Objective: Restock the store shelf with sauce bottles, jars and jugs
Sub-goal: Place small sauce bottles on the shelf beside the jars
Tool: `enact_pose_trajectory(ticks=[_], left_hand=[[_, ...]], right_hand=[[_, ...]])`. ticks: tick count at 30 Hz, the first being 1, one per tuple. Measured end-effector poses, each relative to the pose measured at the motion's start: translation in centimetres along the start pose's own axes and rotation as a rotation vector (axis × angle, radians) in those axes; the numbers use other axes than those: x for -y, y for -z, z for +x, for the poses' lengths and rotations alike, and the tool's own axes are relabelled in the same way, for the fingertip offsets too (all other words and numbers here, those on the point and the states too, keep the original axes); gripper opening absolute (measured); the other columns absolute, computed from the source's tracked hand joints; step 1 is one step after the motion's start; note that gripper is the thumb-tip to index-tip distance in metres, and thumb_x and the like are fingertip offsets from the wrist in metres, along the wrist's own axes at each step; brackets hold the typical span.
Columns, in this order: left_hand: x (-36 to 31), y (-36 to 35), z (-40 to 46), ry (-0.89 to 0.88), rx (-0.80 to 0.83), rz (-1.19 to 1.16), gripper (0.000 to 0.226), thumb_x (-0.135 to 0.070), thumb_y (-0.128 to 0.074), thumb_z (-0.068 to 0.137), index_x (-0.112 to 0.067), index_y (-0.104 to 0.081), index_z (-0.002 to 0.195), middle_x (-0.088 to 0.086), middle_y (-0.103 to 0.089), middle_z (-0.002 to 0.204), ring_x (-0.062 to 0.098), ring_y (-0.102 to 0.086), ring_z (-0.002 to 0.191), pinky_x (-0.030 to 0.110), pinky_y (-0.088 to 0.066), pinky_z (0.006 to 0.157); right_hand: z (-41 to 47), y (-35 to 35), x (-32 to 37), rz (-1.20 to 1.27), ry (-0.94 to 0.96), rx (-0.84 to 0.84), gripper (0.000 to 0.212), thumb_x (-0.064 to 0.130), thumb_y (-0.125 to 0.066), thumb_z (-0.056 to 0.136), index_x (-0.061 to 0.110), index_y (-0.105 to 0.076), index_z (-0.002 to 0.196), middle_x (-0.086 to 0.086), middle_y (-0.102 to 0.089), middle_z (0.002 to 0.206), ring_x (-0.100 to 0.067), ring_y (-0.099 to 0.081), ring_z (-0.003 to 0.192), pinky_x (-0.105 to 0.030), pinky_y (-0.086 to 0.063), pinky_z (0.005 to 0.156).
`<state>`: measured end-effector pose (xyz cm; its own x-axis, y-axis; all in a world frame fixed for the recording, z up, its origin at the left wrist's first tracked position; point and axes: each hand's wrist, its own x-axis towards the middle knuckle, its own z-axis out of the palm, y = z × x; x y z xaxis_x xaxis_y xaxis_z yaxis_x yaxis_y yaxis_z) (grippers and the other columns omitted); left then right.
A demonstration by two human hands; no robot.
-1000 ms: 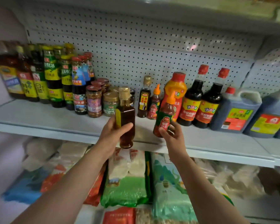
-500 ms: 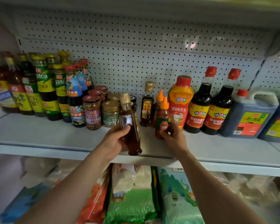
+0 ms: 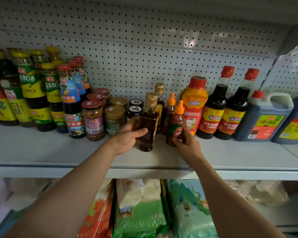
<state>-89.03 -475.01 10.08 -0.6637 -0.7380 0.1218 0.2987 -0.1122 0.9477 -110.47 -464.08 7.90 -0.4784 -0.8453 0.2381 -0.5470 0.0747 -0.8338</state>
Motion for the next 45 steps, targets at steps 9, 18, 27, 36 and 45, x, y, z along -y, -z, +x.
enact_pose_trajectory(ticks=[9,18,27,36,45], left_hand=[[-1.1,0.0,0.5,0.029,-0.041,0.369,0.054,-0.043,-0.078,0.075,-0.032,-0.059,0.124,-0.007,-0.069,0.123,0.017,-0.058,0.123,0.037,-0.044,0.105],[-2.2,-2.7,0.9,-0.2,-0.364,0.79,0.062,-0.038,-0.088,0.067,-0.023,-0.058,0.119,-0.006,-0.067,0.113,0.012,-0.063,0.105,0.036,-0.051,0.094],[-2.7,-1.9,1.1,-0.117,-0.258,0.74,0.064,-0.028,-0.078,0.08,-0.024,-0.044,0.134,-0.001,-0.065,0.128,0.016,-0.062,0.116,0.051,-0.051,0.098],[-3.3,-2.3,0.4,-0.17,-0.299,0.81,0.083,-0.047,-0.081,0.068,-0.026,-0.048,0.141,-0.004,-0.062,0.133,0.012,-0.059,0.121,0.045,-0.05,0.102],[-8.3,-3.6,2.8,-0.351,-0.452,0.692,0.038,-0.039,-0.062,0.093,-0.026,-0.061,0.129,-0.019,-0.061,0.117,-0.014,-0.051,0.101,0.008,-0.037,0.081]], right_hand=[[0.3,-0.2,-0.3,0.096,-0.071,0.001,0.054,0.02,-0.066,0.094,0.027,-0.047,0.143,0.006,-0.064,0.128,-0.018,-0.06,0.119,-0.044,-0.05,0.104],[0.4,-0.1,-0.4,0.117,-0.051,0.01,0.056,0.019,-0.068,0.094,0.024,-0.046,0.145,0.001,-0.063,0.133,-0.013,-0.059,0.117,-0.033,-0.05,0.098],[0.6,0.1,-0.3,0.084,-0.034,0.022,0.054,0.017,-0.067,0.095,0.021,-0.046,0.144,-0.003,-0.063,0.134,-0.019,-0.06,0.12,-0.027,-0.046,0.091],[0.7,0.1,-0.5,0.059,-0.028,0.03,0.054,0.02,-0.067,0.095,0.021,-0.046,0.145,-0.004,-0.063,0.135,-0.023,-0.059,0.123,-0.031,-0.048,0.093],[0.7,0.2,-0.5,0.102,-0.004,0.023,0.053,0.026,-0.069,0.094,0.021,-0.047,0.143,0.002,-0.062,0.124,-0.014,-0.059,0.112,-0.026,-0.047,0.087]])
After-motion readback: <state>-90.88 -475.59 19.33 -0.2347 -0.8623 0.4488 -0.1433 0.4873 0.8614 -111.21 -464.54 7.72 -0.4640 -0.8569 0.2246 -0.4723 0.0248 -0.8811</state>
